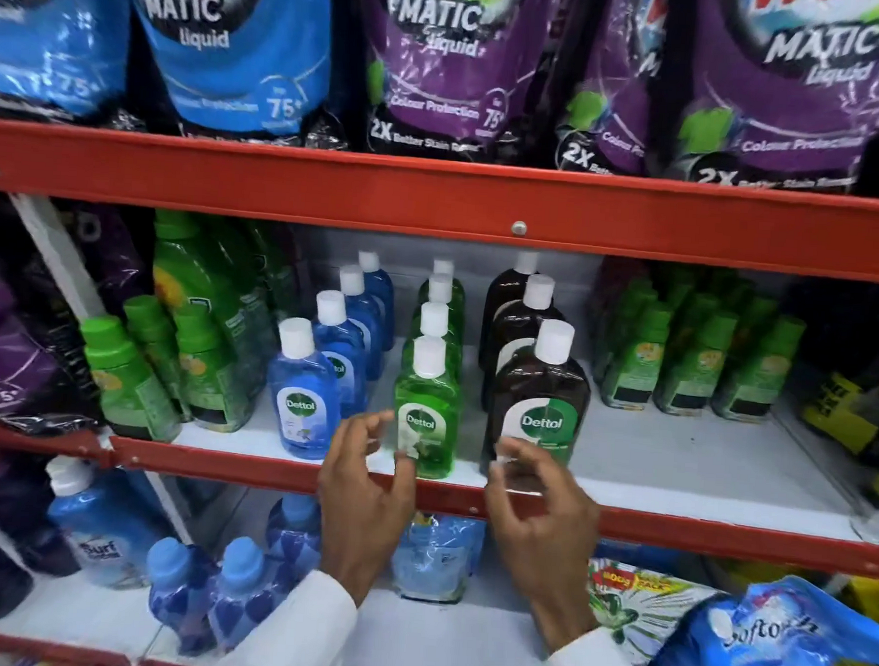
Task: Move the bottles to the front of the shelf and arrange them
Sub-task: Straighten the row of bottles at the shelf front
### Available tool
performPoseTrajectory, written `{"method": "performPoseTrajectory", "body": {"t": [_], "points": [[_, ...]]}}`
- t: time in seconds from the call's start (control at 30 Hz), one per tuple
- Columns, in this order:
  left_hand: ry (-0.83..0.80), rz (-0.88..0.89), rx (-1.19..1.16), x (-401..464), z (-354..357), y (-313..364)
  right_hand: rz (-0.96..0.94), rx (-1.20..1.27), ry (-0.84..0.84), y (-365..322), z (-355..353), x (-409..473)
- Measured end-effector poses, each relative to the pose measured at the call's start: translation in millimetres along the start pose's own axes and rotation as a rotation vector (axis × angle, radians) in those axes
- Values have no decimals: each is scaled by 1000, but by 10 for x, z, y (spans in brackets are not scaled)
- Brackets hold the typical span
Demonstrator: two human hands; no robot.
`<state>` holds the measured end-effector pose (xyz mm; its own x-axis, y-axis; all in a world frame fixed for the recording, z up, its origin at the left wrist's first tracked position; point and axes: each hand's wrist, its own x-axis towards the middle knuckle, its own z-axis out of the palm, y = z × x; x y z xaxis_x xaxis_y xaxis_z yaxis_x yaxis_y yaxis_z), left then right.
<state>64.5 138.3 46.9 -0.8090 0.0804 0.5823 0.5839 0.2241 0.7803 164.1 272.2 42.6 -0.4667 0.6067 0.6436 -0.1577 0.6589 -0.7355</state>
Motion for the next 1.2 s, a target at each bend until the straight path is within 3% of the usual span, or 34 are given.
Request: {"method": "performPoseTrajectory", "body": {"t": [0.2,0.3,1.03,1.13,1.2], "points": [[-369,-87,170,272,-6,-353,94,-122,-178,18,505,41],[-434,-61,126,375,10,-413,97,-114,-203,15,579,91],[-394,-46,-47,372,8,-470,220,-93,-267,72,623,166],[-361,-45,-67,314,-115,-451,276,-35,-135,-20,596,85],[-224,2,-60,236,-309,-414,210,-25,57,-125,564,-7]]}}
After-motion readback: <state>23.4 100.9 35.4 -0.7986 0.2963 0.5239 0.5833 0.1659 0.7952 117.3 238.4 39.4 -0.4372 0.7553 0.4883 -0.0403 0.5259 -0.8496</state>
